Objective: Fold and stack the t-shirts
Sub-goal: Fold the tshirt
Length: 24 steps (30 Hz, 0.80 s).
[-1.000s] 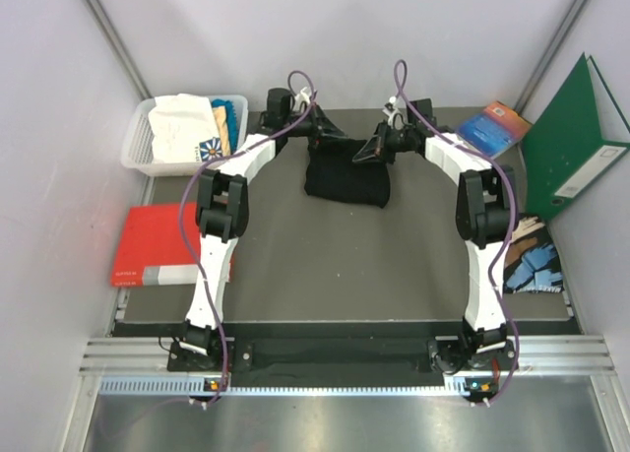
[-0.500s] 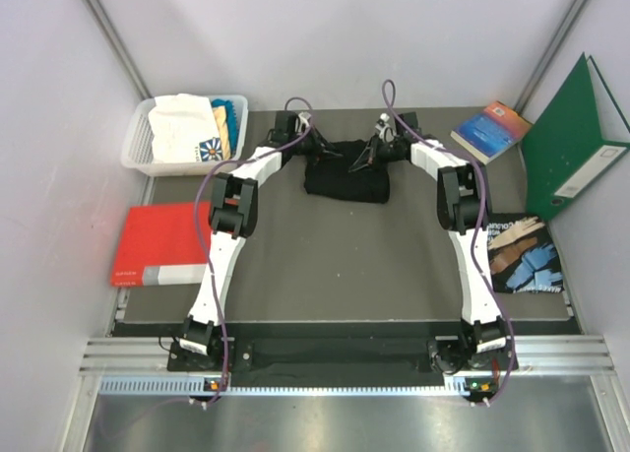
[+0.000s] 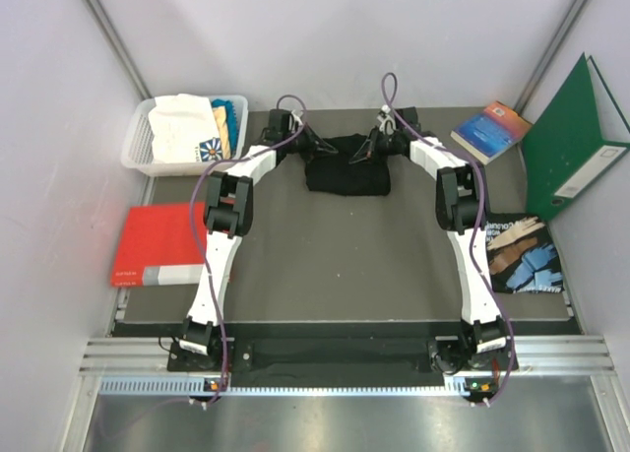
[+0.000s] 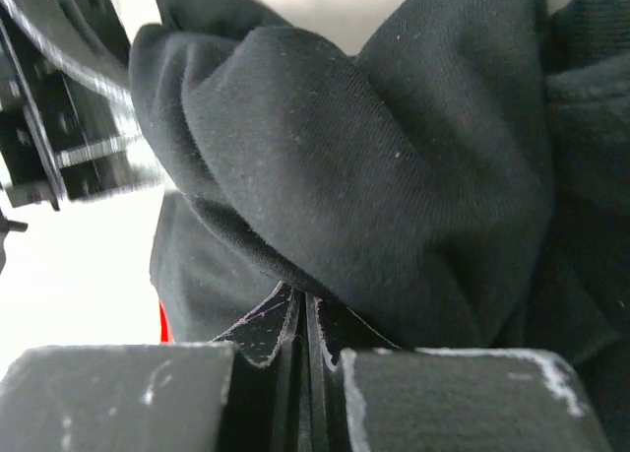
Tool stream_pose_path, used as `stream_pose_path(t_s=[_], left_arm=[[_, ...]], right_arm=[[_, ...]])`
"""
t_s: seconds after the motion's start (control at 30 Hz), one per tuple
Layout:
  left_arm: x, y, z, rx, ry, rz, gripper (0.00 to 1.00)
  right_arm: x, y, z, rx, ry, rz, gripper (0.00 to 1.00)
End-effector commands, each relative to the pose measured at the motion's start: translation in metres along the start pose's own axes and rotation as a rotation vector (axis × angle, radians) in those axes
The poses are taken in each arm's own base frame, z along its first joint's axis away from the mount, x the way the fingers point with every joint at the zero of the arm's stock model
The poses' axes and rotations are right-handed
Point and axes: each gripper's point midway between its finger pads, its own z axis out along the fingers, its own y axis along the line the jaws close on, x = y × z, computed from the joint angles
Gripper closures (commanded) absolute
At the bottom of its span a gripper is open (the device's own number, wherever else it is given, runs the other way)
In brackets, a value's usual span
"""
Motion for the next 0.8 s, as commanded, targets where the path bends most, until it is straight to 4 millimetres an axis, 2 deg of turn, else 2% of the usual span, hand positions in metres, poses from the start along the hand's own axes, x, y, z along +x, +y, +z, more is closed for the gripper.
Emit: stream_pose_path(t_s=[0.0,0.1,0.17,0.2,0.3,0.33,0.37,0.43,0.47,0.5,0.57,0.6,0.7,0.73,0.77], left_arm=[[0.046,-0.076,-0.011,0.110,0.108,0.147,1.00],[0.077,-0.077,-0.009,0.099,0.166,0.156,1.00],[0.085,-0.077,-0.012,0.084,0.183,0.182,1.00],[0.086,-0.084,-0.017,0.081,0.185,0.197,1.00],[0.096,-0.077,-0.026,0.036,0.220,0.213,1.00],[0.101,-0.064,-0.027,0.013,0.241,0.194,1.00],[0.108,-0.052,-0.028,-0.016,0.263,0.174,1.00],[0.120,-0.027,-0.027,-0.049,0.298,0.126,1.00],[0.122,-0.020,-0.027,-0.060,0.309,0.115,1.00],[0.127,-0.005,-0.026,-0.086,0.330,0.086,1.00],[0.130,0.006,-0.026,-0.101,0.355,0.055,1.00],[0.132,0.018,-0.027,-0.123,0.369,0.025,1.00],[0.135,0.034,-0.028,-0.149,0.388,-0.002,1.00],[0.136,0.036,-0.028,-0.147,0.394,-0.012,1.00],[0.137,0.038,-0.027,-0.148,0.397,-0.011,1.00]], right_arm=[[-0.046,0.019,-0.009,-0.039,-0.154,-0.085,1.00],[-0.048,0.018,-0.005,-0.060,-0.161,-0.071,1.00],[-0.050,0.019,-0.001,-0.081,-0.172,-0.073,1.00],[-0.051,0.019,0.000,-0.089,-0.173,-0.054,1.00],[-0.062,0.025,0.000,-0.128,-0.202,-0.032,1.00],[-0.065,0.026,0.002,-0.139,-0.215,-0.034,1.00],[-0.067,0.017,0.007,-0.117,-0.229,-0.014,1.00],[-0.072,0.012,0.011,-0.102,-0.240,0.016,1.00],[-0.070,-0.004,0.020,-0.070,-0.240,0.046,1.00],[-0.074,-0.004,0.021,-0.063,-0.246,0.053,1.00],[-0.070,-0.027,0.028,-0.006,-0.246,0.108,1.00],[-0.067,-0.033,0.030,0.005,-0.244,0.131,1.00],[-0.070,-0.028,0.025,-0.009,-0.252,0.112,1.00],[-0.071,-0.022,0.022,-0.020,-0.254,0.092,1.00],[-0.078,-0.005,0.010,-0.043,-0.267,0.060,1.00]])
